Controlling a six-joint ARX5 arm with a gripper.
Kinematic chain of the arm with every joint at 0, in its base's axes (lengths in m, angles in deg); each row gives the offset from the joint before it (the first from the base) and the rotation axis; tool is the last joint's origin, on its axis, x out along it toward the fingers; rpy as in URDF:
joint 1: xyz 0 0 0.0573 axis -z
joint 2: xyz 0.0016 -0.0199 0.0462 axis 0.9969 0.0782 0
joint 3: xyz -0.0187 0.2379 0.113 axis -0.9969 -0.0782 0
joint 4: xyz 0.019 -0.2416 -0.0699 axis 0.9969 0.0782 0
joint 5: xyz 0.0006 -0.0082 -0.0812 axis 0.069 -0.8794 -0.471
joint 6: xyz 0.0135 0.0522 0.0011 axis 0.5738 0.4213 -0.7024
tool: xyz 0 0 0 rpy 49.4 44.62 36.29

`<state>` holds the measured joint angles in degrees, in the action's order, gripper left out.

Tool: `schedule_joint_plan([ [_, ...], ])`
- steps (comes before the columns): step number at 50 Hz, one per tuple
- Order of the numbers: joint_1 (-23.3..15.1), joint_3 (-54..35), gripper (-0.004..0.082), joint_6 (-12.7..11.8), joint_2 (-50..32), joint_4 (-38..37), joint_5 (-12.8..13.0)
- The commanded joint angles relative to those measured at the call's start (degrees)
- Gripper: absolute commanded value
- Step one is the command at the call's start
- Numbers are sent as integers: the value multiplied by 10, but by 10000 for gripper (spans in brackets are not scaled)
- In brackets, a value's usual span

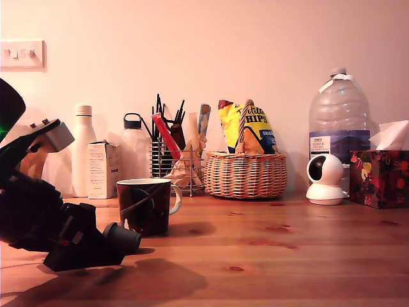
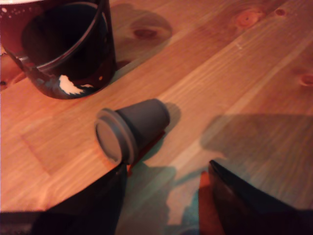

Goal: Pick up the coffee capsules from the table one by one and drop them inside the nearest coffee cup

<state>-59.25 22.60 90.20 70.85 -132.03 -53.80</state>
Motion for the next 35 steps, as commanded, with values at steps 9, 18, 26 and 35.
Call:
schedule_joint_plan([
  [9, -3, 0, 445, -6, -10, 4, 5],
  [18, -4, 0, 445, -6, -10, 4, 5],
  [26, -5, 0, 449, -7, -10, 4, 5],
  [35, -5, 0, 771, -72, -10, 2, 18],
])
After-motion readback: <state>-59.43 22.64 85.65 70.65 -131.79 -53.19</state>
